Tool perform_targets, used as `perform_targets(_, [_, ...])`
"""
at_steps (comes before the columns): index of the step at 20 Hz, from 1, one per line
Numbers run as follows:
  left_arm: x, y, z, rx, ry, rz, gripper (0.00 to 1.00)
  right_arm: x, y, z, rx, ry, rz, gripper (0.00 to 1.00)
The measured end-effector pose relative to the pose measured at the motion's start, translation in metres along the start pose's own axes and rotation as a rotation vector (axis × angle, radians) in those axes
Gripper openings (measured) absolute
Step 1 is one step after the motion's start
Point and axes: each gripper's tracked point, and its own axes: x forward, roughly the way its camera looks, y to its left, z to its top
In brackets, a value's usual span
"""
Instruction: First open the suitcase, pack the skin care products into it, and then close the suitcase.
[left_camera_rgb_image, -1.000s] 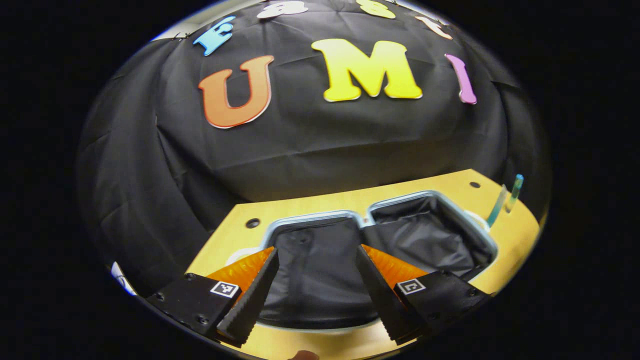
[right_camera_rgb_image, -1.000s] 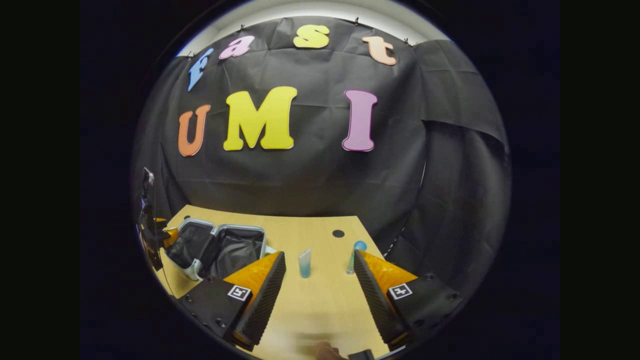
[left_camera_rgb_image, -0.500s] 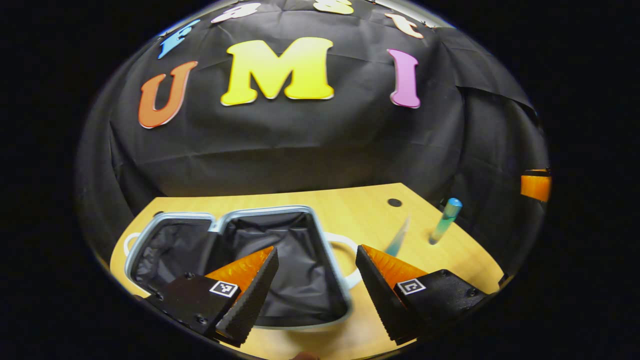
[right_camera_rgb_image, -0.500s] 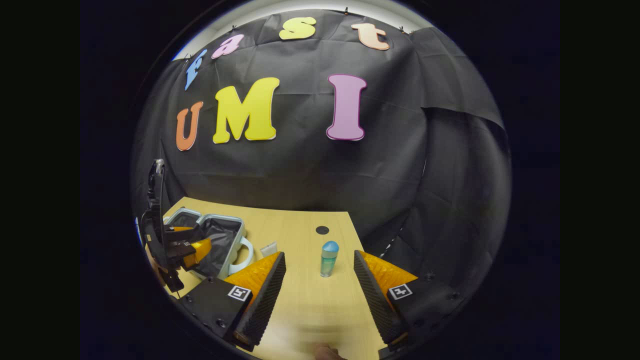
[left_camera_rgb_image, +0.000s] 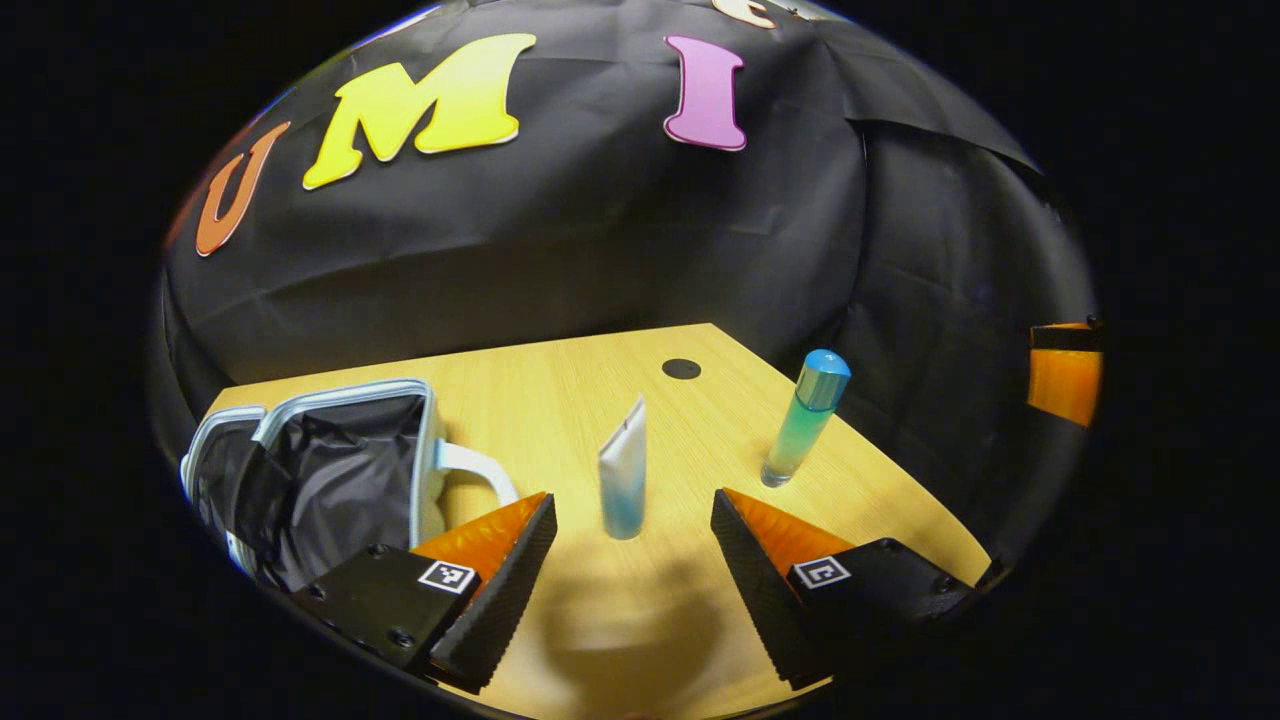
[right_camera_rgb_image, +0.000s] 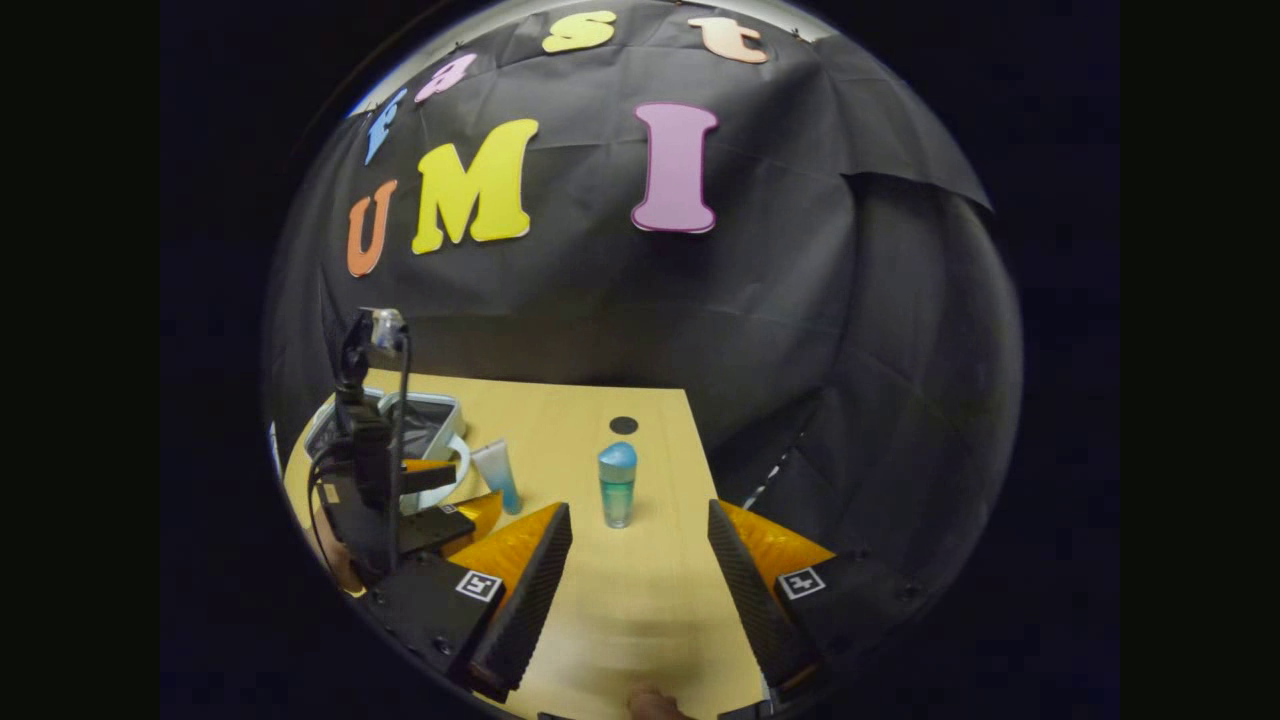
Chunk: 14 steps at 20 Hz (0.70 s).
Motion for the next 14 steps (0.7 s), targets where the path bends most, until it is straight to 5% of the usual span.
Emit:
perform_targets(3, [0.031,-0.004,-0.012,-0.008,0.027,0.018,0.98,0.003,-0.013,-0.013,0.006,0.024,-0.027,0.81])
perform_targets(14, [0.079,0.008,-0.036,-0.04,0.054,0.084,0.49,0.033,-0.022,-0.042,-0.006,0.101,-0.021,0.81])
